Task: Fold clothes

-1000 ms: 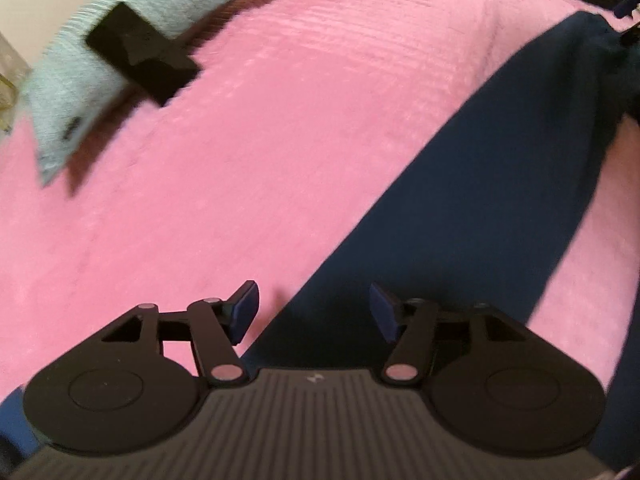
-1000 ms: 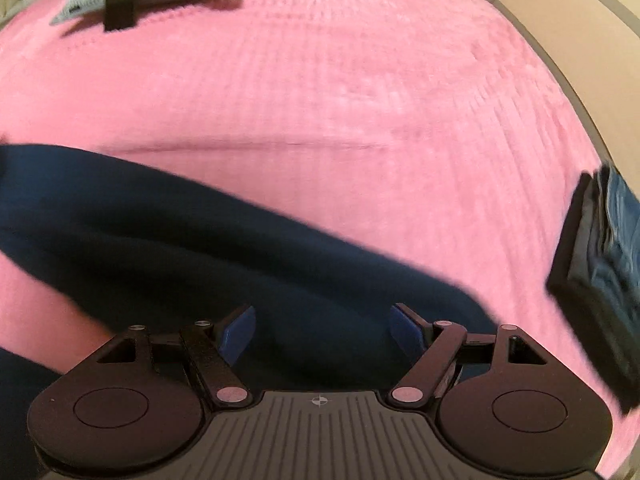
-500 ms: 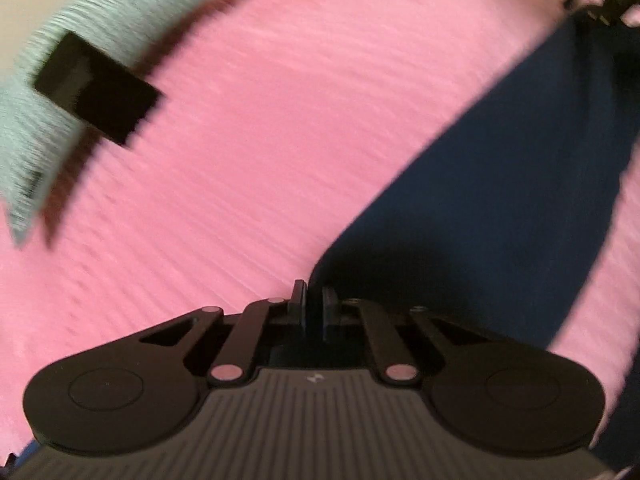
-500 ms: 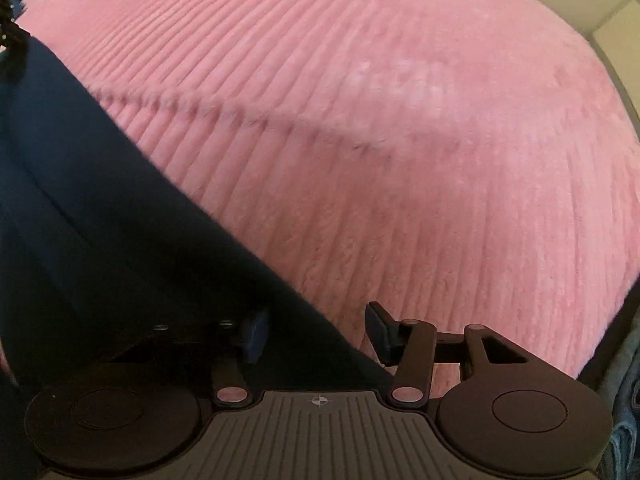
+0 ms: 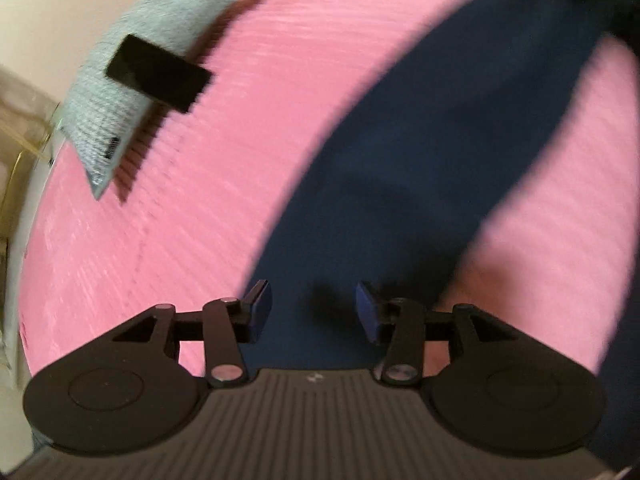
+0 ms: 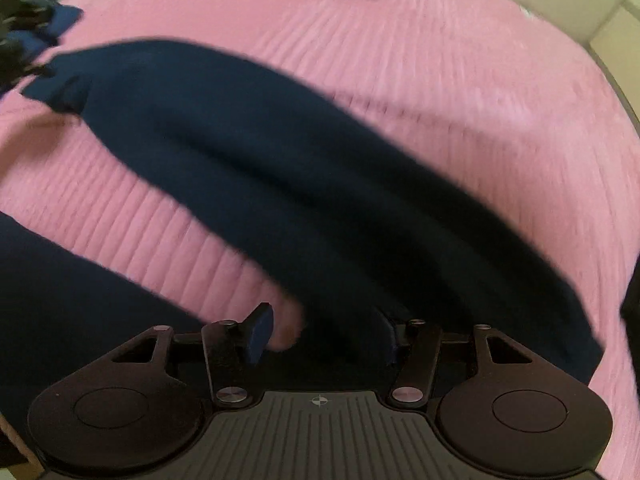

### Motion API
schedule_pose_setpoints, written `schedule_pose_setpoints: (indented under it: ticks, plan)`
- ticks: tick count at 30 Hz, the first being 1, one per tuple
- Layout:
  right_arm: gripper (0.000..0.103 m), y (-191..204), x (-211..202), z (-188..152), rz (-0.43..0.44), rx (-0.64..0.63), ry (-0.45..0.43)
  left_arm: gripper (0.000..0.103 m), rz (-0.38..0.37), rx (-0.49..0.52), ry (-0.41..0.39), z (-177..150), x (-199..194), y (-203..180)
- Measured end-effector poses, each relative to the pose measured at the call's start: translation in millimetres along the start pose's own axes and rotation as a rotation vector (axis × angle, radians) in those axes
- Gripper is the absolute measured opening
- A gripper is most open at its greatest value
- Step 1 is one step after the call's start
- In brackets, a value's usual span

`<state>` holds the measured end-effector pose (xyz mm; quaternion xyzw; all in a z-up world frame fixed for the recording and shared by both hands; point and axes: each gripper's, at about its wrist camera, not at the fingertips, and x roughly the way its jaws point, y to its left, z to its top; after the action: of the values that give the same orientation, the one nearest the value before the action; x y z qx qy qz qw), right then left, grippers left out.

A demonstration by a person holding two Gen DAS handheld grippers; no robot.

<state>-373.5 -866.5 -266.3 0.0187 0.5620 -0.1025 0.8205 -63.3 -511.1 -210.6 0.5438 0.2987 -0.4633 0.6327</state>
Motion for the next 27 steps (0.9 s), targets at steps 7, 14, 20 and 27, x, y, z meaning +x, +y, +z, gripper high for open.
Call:
schedule_pose_setpoints:
  ticks: [7,14,20,27]
  plan:
    - [0.056,7.5,24.2,7.9,-0.166,0.218,0.108,0.045,-0.050,0.041,0.003,-45.8,-3.3,-44.8]
    - [0.075,28.8,20.9,-7.9,-0.281,0.153,0.210,0.048,0.132,0.171,0.015,-91.1,23.3,-22.7]
    - [0.075,44.8,5.8,-12.9,-0.323,0.070,0.232,0.009,0.181,0.287,0.062,-113.8,60.4,9.4]
    - [0.075,54.0,-1.6,-11.5,-0.357,0.116,0.238,0.011,0.227,0.161,0.105,-134.7,59.5,51.3]
